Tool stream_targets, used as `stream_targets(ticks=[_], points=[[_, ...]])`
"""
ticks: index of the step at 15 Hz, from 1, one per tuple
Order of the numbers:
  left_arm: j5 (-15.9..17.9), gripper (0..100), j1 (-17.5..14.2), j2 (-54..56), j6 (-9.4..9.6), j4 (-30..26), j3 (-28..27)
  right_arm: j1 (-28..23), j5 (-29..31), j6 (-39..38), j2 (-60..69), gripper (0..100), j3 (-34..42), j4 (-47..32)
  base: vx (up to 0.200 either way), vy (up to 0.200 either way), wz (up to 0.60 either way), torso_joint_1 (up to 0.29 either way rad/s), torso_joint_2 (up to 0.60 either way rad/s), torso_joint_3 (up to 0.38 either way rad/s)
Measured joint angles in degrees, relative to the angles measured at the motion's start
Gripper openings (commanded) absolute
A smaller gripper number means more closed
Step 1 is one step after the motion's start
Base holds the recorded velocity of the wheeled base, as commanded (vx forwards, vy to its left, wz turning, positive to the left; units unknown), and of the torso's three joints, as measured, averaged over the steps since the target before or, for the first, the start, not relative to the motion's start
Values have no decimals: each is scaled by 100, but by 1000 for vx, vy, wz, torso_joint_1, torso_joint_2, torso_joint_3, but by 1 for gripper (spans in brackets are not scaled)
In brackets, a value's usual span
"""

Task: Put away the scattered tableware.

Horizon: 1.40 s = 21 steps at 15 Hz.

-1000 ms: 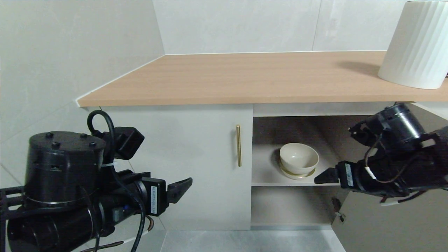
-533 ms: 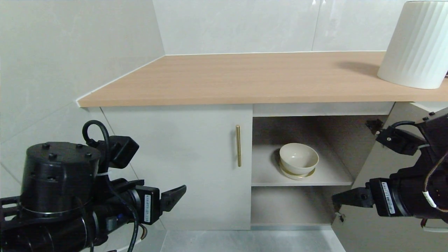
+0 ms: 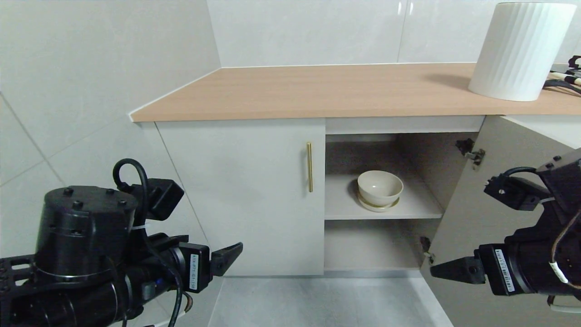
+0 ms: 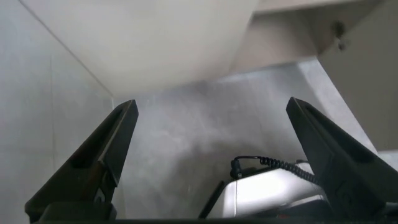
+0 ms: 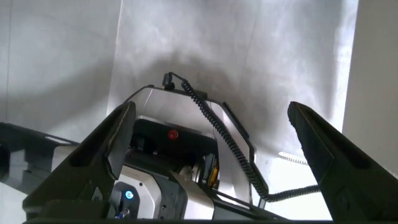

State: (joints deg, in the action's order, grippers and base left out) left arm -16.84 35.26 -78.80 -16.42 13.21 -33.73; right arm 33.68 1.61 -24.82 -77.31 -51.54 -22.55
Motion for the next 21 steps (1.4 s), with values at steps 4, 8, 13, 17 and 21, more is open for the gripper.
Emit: stream_targets(ticks=[4, 8, 13, 17, 21], points=[[0, 100, 0, -6, 0, 5, 2, 71, 5, 5, -44, 100, 22, -77, -200, 0, 0, -1, 1, 0], [0, 100, 5, -30, 0, 5, 24, 132, 5, 2, -66, 100, 61, -95, -200, 0, 0, 5, -1, 5], [1, 100, 5, -39, 2, 2, 33, 138, 24, 107, -66, 100, 130, -130, -40, 0, 0, -1, 0, 1], [-13, 100, 5, -15, 4, 6, 33, 143, 197, 118, 30, 100, 306, -130, 0, 0, 0, 0, 0, 0], [-24, 100, 0, 16, 4, 5, 24, 143, 328, 118, 249, 100, 304, -466, 0, 0, 0, 0, 0, 0]])
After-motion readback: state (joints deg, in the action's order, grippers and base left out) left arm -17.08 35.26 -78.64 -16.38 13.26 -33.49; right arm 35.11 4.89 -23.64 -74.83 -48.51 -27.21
